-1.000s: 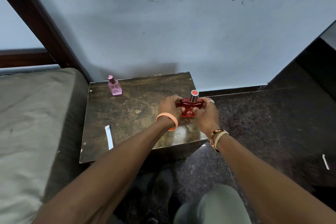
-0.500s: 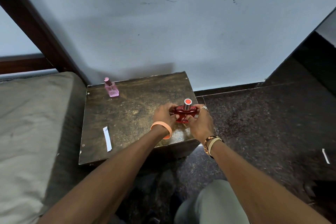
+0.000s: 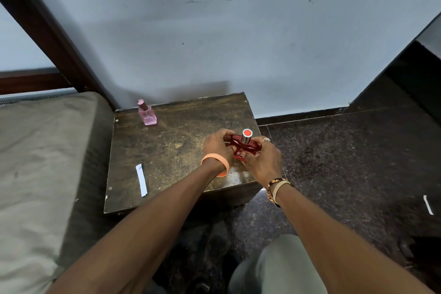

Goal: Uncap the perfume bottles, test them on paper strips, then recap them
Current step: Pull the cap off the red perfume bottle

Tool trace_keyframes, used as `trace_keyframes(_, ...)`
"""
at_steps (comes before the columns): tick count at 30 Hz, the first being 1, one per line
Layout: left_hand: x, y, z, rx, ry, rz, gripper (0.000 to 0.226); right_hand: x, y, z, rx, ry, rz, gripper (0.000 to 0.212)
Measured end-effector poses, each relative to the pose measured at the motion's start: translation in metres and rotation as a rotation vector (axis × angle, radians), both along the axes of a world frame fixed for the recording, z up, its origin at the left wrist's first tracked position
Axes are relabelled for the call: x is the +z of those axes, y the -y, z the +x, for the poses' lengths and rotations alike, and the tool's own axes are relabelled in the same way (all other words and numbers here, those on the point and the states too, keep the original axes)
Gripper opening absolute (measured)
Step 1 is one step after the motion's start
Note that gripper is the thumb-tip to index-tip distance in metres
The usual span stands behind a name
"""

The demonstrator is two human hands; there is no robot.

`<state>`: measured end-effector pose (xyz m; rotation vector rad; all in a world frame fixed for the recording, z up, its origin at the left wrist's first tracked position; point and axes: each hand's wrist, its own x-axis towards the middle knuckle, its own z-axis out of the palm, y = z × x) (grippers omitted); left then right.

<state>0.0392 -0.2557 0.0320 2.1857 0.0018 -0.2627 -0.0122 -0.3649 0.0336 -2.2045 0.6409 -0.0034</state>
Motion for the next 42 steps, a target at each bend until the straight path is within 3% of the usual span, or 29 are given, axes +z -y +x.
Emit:
trace_keyframes(7,0.008,-0.003,-0.002,-0.028,0.022,-0.138,0.041,0.007,-0.003,0.003,0.038,0.011,-0.046,0.034)
trace_keyframes(11,0.021,-0.001,-0.007,-0.202,0.018,-0.227,0.049,0.009,-0.004,0.002,0.045,-0.005,-0.129,0.021)
trace_keyframes(20,0.025,0.004,0.001,-0.262,0.207,0.052,0.029,0.011,-0.006,-0.001,0.071,-0.023,-0.213,0.024)
trace_keyframes(29,0.026,0.004,-0.001,-0.259,0.322,0.253,0.027,0.014,-0.006,-0.003,0.078,-0.009,-0.221,0.023)
trace_keyframes(35,0.026,0.009,0.0,-0.319,0.294,0.208,0.04,0.013,-0.007,-0.002,0.059,0.011,-0.224,0.022)
trace_keyframes(42,0.02,0.005,-0.001,-0.173,0.346,0.153,0.026,0.012,-0.006,-0.001,0.064,-0.001,-0.254,0.015)
